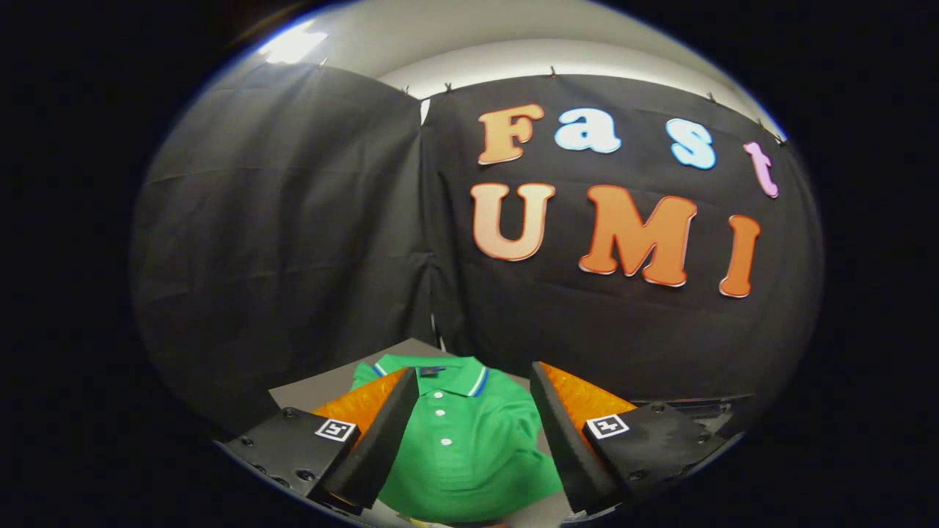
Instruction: Put the clothes into the washing machine and then close the washing machine lid.
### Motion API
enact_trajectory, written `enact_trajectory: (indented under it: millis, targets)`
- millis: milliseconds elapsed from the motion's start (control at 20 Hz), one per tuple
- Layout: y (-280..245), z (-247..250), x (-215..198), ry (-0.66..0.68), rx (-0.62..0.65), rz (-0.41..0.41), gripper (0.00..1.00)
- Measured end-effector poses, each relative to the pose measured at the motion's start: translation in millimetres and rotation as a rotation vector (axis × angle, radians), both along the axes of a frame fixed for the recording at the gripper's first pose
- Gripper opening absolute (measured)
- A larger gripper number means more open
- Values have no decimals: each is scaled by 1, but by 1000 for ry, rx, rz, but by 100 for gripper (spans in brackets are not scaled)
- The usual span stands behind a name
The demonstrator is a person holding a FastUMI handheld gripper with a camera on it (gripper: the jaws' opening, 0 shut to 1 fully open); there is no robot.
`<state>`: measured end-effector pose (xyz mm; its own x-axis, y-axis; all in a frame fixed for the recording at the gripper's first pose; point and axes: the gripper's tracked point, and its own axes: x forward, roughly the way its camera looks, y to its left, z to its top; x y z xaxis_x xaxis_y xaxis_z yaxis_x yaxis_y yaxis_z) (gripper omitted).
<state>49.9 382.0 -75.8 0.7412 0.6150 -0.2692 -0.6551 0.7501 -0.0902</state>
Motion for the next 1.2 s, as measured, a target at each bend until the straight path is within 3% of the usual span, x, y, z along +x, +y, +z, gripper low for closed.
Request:
enact_trajectory:
  millis: [150, 450, 700, 850, 1000, 1200]
  targets:
    - [27, -30, -2, 89, -29, 36, 98]
    - [28, -94, 16, 244, -134, 6, 98]
    - [23, -112, 21, 273, -172, -8, 99]
    - [24, -117, 18, 290, -217, 28, 98]
    - [25, -119, 19, 309, -221, 51, 95]
    - [25, -124, 19, 351, -204, 80, 82]
